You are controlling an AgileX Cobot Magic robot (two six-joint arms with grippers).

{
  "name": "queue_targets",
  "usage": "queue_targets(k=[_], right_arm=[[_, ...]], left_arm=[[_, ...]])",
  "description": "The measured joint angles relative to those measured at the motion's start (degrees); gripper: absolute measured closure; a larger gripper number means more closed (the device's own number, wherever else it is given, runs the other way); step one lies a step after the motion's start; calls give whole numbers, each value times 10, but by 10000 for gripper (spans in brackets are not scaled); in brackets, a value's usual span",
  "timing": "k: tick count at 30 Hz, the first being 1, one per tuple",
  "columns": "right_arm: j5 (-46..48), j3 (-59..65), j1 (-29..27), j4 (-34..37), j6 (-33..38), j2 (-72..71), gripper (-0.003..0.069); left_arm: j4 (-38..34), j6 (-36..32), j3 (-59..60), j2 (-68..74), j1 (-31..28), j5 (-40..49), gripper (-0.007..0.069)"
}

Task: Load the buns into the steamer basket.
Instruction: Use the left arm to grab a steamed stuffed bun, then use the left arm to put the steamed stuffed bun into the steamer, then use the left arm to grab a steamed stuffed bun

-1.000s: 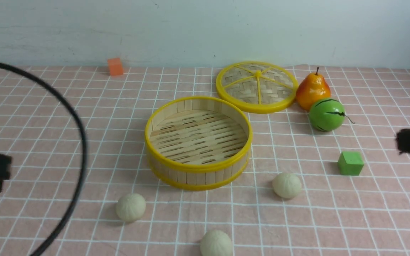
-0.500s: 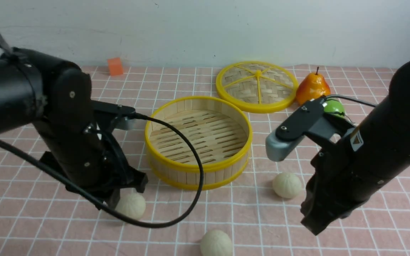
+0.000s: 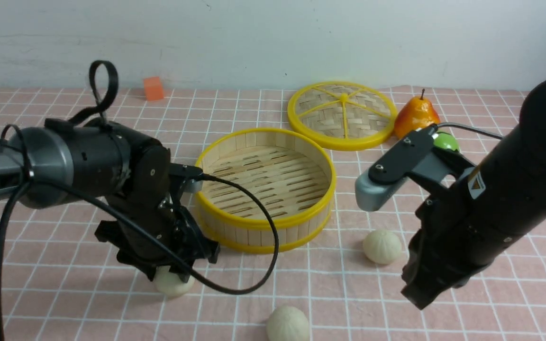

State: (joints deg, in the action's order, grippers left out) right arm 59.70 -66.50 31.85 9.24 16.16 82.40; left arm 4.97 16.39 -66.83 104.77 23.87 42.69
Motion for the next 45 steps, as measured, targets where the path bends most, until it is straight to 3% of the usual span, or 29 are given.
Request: queue_targets(k=[1,5,9,15,23,28,31,32,34,38,45], right_arm=[[0,0,0,0,0,0,652],[-1,0,0,0,-1,0,648],[-6,0,0,0,-2,0,646],[-12,0,0,1,-2,0,645],[-5,0,0,7,-3,0,645],[11,0,0,12,-3,0,638],[13,0,0,12,-3,0,637],[13,0,0,12,-3,0,636],[14,0,0,14,-3,0,632],[14,0,0,13,-3,0,627],[3,0,0,14,-3,0,622]], left_arm=[[0,1,0,0,0,-1,268],[0,0,-13,-1,0,8,465],[-1,-18,-67,-13,2,52,614],[-19,-51,-205,-24,9,101,627],[-33,-49,-308,25,12,70,627],[-23,-33,-347,118,12,69,576],[-22,-29,-373,167,12,69,472],[-22,-29,-373,169,12,68,472],[-22,-21,-385,189,12,65,360],[-22,-17,-388,198,12,72,213],[-22,-17,-437,185,12,155,134]])
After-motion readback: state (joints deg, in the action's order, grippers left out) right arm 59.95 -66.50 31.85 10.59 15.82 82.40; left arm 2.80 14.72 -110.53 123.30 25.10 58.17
